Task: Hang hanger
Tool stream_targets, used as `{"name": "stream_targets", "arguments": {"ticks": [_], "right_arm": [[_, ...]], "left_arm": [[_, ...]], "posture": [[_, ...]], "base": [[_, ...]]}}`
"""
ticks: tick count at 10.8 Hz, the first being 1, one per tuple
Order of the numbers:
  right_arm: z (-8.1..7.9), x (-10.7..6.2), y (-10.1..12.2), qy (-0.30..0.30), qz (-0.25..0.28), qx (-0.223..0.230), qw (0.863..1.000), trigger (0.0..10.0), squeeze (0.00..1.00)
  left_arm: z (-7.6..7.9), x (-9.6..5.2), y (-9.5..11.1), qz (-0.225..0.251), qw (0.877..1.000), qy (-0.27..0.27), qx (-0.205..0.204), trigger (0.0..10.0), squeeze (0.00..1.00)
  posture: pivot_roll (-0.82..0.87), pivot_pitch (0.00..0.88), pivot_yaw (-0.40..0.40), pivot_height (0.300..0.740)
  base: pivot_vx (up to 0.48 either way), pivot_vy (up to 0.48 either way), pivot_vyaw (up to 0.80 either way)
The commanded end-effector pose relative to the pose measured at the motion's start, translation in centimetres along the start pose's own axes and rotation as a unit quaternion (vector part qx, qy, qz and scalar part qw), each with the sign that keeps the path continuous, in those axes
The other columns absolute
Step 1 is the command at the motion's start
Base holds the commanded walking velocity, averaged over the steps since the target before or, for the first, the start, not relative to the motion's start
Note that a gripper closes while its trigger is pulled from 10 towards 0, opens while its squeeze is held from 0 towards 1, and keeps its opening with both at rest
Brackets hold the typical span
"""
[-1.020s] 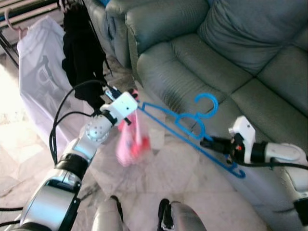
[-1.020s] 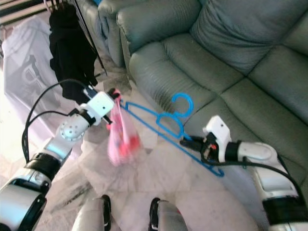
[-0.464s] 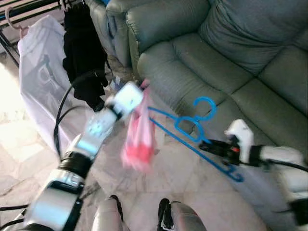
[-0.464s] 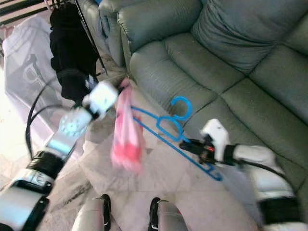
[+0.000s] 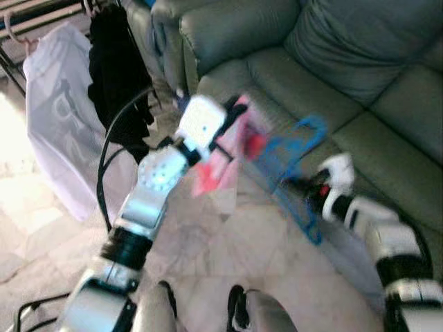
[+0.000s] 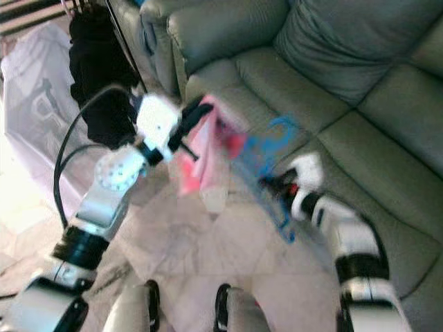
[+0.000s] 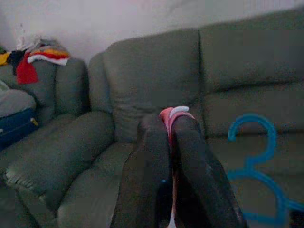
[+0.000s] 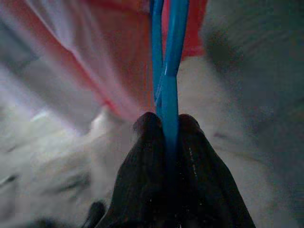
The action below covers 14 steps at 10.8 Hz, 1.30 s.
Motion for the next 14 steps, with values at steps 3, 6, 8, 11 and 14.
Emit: {"name": "stream_targets", "arguments": {"ticks": [3,6,8,11,14], "right_arm": [[5.8,-1.8,2.0,-0.157,0.048,0.04,0.986,10.0,0.0],[7.4,-2.5,9.0,-0.211,0.207,0.134,0.946,10.0,0.0],[6.7,-0.6,3.7,-0.241,0.089,0.113,0.96,10.0,0.0],[9.3,-4.2,10.0,-0.307,0.252,0.107,0.912,10.0,0.0],[2.7,-0.4,14.5,-0.165,0.259,-0.026,0.951,10.0,0.0]], "left_arm": [[-3.4,-0.8,-1.2,-0.036,0.997,0.065,-0.002,10.0,0.0],[-2.9,-2.7,-6.1,-0.134,0.988,0.057,0.044,10.0,0.0],[0.0,-2.8,-6.6,-0.138,0.99,-0.008,0.04,10.0,0.0],[1.8,-3.4,-7.2,-0.144,0.987,-0.049,0.046,10.0,0.0],[0.1,-3.7,-9.5,-0.203,0.977,-0.012,0.062,10.0,0.0]], "posture": [[-0.03,0.187,-0.042,0.74],[-0.05,0.182,-0.044,0.74],[-0.03,0.178,-0.056,0.74],[-0.04,0.179,-0.054,0.74],[-0.05,0.153,-0.062,0.74]], "base": [[0.0,0.0,0.0],[0.0,0.0,0.0],[0.0,0.0,0.0],[0.0,0.0,0.0],[0.0,0.0,0.0]]}}
Point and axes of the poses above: a point about 5 cm out from each wrist's last joint towards the gripper, its own x axis pointing out of the wrist towards the gripper, its own y axis along the axis of the wrist's last joint, z = x × y, the point moved 6 cm from there along x, pointing out of the wrist towards the gripper, and after that the axes turned 2 degrees about -x, right-handed, at the moved point
